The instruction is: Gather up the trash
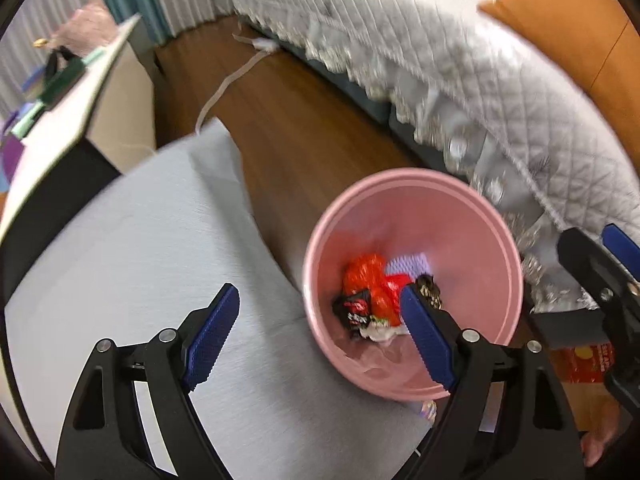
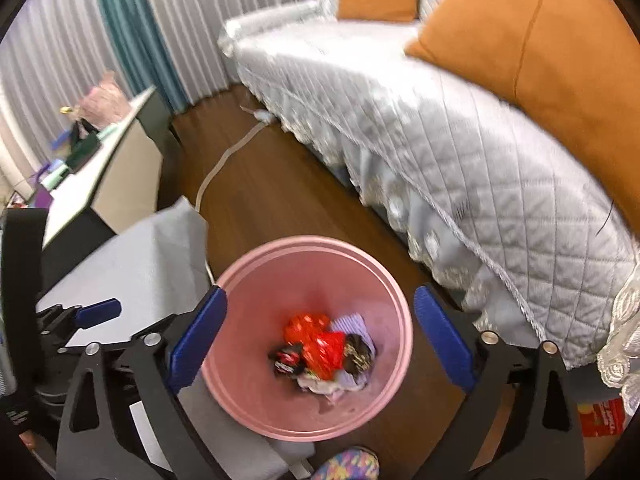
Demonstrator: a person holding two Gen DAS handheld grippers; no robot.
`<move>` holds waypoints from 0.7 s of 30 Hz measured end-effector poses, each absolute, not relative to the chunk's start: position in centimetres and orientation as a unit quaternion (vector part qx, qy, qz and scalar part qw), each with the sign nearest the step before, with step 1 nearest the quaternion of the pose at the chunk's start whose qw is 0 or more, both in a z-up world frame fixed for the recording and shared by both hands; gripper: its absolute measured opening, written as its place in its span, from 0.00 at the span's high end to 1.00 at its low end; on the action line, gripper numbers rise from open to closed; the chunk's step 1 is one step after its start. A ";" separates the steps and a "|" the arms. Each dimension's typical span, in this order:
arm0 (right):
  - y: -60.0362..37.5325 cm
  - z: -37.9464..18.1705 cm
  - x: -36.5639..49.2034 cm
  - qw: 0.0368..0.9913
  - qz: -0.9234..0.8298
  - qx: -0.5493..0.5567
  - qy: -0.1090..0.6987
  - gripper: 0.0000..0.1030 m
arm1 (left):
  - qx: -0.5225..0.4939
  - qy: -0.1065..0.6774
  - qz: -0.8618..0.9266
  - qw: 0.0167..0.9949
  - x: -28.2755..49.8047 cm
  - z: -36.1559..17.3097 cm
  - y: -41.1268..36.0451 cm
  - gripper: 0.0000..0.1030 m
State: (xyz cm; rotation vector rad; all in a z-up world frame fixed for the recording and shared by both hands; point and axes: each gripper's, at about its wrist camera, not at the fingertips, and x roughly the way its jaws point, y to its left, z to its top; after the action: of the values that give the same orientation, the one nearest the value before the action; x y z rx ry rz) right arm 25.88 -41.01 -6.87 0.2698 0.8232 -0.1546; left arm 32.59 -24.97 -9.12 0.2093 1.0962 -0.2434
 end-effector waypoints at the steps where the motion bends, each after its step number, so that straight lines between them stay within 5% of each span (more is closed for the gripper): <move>1: -40.5 -6.3 25.6 0.909 -0.071 0.129 0.391 0.05 | 0.097 0.506 -0.113 0.850 31.8 -8.1 -23.9 0.22; 11: -31.6 -1.6 17.4 0.933 -0.011 0.080 0.352 0.05 | 0.100 0.409 -0.076 0.904 22.6 -0.4 -13.8 0.11; 21: -25.8 -1.4 9.3 0.927 0.013 0.058 0.371 0.05 | 0.087 0.421 -0.037 0.902 14.1 -0.4 -8.0 0.11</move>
State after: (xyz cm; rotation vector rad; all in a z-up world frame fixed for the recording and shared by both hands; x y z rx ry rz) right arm 9.34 -25.82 -1.37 0.1183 0.7607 0.0266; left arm 14.05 -8.00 -0.38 0.1790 0.8705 -0.0773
